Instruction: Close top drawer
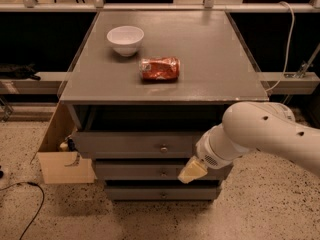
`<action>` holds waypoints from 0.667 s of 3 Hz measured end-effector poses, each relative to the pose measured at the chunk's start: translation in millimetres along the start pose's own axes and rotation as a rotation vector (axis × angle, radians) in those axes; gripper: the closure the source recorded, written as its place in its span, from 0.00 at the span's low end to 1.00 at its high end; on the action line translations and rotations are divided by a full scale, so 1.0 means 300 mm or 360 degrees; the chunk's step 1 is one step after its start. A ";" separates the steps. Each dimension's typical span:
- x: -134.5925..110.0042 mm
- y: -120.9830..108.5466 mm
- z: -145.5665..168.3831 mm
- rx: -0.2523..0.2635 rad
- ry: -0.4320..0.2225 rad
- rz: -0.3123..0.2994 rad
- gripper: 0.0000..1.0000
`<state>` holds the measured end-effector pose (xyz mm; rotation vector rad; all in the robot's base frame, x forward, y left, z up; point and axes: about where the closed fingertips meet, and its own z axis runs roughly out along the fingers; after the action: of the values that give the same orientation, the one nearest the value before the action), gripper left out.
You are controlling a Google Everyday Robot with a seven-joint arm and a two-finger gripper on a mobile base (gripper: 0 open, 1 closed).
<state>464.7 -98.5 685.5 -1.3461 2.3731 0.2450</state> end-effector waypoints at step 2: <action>-0.038 -0.022 0.015 0.0045 0.0024 -0.0028 0.79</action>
Offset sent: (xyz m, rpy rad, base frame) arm 0.0248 0.0132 0.0006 -0.0589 -0.0373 0.0027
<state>476.6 -91.4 686.5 -1.3596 2.3673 0.1960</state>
